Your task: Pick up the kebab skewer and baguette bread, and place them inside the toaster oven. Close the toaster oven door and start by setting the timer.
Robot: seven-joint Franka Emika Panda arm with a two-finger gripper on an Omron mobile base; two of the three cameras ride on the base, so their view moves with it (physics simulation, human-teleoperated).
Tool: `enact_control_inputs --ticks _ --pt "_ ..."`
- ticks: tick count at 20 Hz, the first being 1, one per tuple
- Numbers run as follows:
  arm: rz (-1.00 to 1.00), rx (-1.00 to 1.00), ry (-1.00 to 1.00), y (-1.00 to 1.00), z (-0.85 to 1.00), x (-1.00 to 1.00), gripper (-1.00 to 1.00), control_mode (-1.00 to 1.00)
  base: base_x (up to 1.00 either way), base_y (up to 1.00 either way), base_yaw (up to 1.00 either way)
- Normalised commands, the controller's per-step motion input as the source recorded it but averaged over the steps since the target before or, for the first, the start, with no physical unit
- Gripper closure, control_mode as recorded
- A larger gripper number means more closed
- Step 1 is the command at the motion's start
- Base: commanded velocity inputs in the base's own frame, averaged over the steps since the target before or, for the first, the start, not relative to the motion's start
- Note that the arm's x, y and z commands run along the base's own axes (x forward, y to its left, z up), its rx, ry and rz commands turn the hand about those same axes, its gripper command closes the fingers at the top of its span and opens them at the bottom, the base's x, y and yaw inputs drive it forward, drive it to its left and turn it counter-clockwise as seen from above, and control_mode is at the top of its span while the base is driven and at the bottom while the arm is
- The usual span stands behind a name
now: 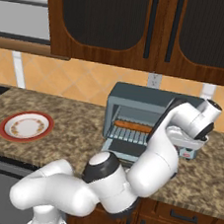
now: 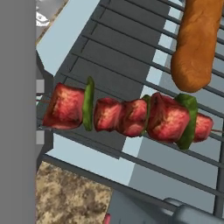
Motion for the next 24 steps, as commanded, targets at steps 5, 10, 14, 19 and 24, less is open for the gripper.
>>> enact_control_inputs --ticks 5,10,14,19,24 --pt "-0.01 0.0 -0.06 0.2 -0.21 0.0 1.0 -1.0 0.0 0.0 0.0" --pt "-0.02 0.0 -0.06 0.34 -0.15 0.0 1.0 -1.0 0.0 0.0 0.0" --pt "-0.03 0.0 -0.07 0.21 -0.09 -0.03 -1.0 -1.0 0.0 0.0 0.0" --pt "-0.03 0.0 -0.08 0.01 -0.05 -0.06 -1.0 -1.0 0.0 0.0 0.0" --pt "-0.03 -0.01 -0.1 0.0 0.03 -0.02 -1.0 -1.0 0.0 0.0 0.0"
